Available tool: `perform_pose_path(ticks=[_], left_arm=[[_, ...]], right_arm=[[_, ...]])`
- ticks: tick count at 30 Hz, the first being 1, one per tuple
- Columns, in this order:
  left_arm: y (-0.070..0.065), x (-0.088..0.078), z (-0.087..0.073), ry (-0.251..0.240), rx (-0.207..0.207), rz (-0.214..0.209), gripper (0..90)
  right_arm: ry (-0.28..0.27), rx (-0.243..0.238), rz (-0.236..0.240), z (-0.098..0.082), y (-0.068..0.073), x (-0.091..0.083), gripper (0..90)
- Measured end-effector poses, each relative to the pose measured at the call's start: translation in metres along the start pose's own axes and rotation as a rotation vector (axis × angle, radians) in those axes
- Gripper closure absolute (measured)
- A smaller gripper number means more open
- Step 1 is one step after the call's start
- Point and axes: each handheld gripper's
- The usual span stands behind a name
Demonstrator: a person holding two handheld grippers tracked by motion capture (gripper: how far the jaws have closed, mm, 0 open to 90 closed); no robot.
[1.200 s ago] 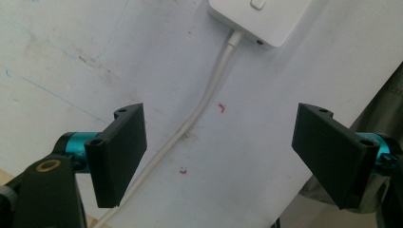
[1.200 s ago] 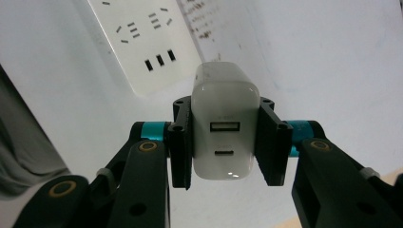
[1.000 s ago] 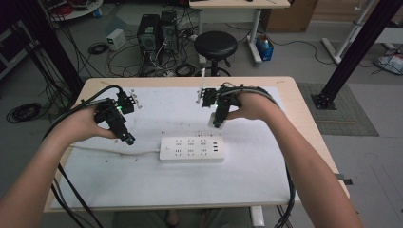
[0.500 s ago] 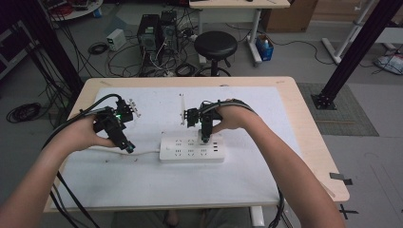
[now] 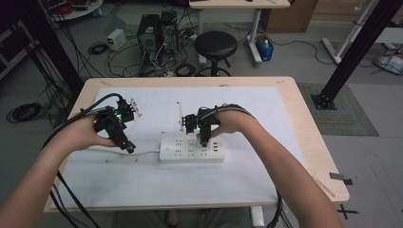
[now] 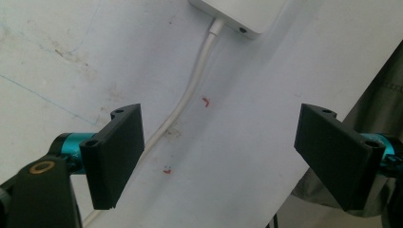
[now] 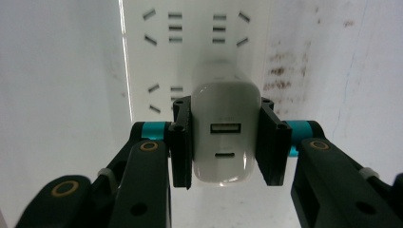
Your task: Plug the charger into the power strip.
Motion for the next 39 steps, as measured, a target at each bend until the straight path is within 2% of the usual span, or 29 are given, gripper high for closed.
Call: perform_pose_path(ticks=[1,3,6,8,9,12,13,15,17,18,20,22,25,26,27,28,29,32,36,37,39], left_arm=[[0.000,0.001,0.000,0.000,-0.001,-0.002,17.0],[-0.001,0.002,0.000,0.007,0.000,-0.008,17.0],[0.000,0.004,0.003,0.024,0.003,-0.005,17.0],[-0.001,0.004,0.005,0.018,0.003,-0.006,17.0],[-0.001,0.003,0.006,0.020,0.008,-0.007,17.0],[-0.001,0.002,0.010,0.014,0.006,-0.002,17.0],[-0.001,0.002,0.011,0.015,0.009,-0.003,17.0],[-0.002,0.001,0.014,0.023,0.016,-0.002,17.0],[-0.002,0.002,0.016,0.013,0.010,-0.003,17.0],[-0.001,0.002,0.018,0.021,0.019,-0.002,17.0],[-0.002,0.003,0.019,0.011,0.013,-0.007,17.0],[-0.003,0.004,0.021,0.024,0.030,-0.008,17.0],[-0.002,0.004,0.021,0.024,0.030,-0.006,17.0],[-0.003,0.004,0.020,0.010,0.020,-0.007,17.0],[-0.003,0.003,0.020,0.007,0.019,-0.009,17.0],[-0.003,0.003,0.019,0.004,0.016,-0.010,17.0],[-0.003,0.003,0.019,0.008,0.020,-0.009,17.0],[-0.003,0.002,0.019,0.005,0.017,-0.008,17.0],[-0.003,0.003,0.017,0.003,0.012,-0.008,17.0],[-0.002,0.003,0.017,0.006,0.014,-0.012,17.0],[-0.002,0.004,0.016,0.002,0.013,-0.015,17.0]], right_arm=[[-0.014,0.018,0.013,-0.004,-0.002,0.000,62.9],[-0.041,0.021,0.005,-0.007,-0.001,0.001,62.9],[-0.031,0.007,-0.016,-0.005,0.003,0.001,62.9],[-0.035,0.017,-0.013,-0.007,0.003,0.002,62.9],[-0.050,0.007,-0.015,-0.008,0.001,0.003,62.6],[-0.029,0.006,-0.011,-0.005,0.001,0.006,62.6],[-0.031,-0.013,-0.013,-0.005,0.001,0.008,62.7],[-0.038,0.006,-0.010,-0.006,0.001,0.009,62.7],[-0.020,-0.007,-0.022,-0.003,0.003,0.009,62.7],[-0.012,-0.017,-0.033,-0.001,0.004,0.010,62.7],[-0.008,-0.009,-0.024,0.001,0.004,0.010,62.7],[-0.011,-0.007,-0.022,0.000,0.003,0.011,62.7],[-0.010,0.017,-0.001,-0.002,0.001,0.012,62.7],[-0.015,0.006,-0.011,-0.003,0.002,0.012,62.7],[-0.030,0.020,0.000,-0.006,0.001,0.013,62.7],[-0.043,0.014,-0.008,-0.007,0.002,0.013,62.7],[-0.039,0.024,-0.012,-0.006,0.003,0.013,62.7],[-0.025,-0.003,-0.022,-0.003,0.003,0.014,62.6],[-0.003,0.014,-0.021,-0.001,0.005,0.014,62.5],[-0.013,-0.003,-0.023,0.000,0.003,0.014,62.4],[-0.005,0.023,-0.020,0.000,0.003,0.015,61.0]])
Point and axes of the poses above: each handheld gripper's, and its own axes: x roughly forward along the jaws, z roughly out of its top, y roughly to its left, and after that the axes turned 1 degree about -z, right-handed
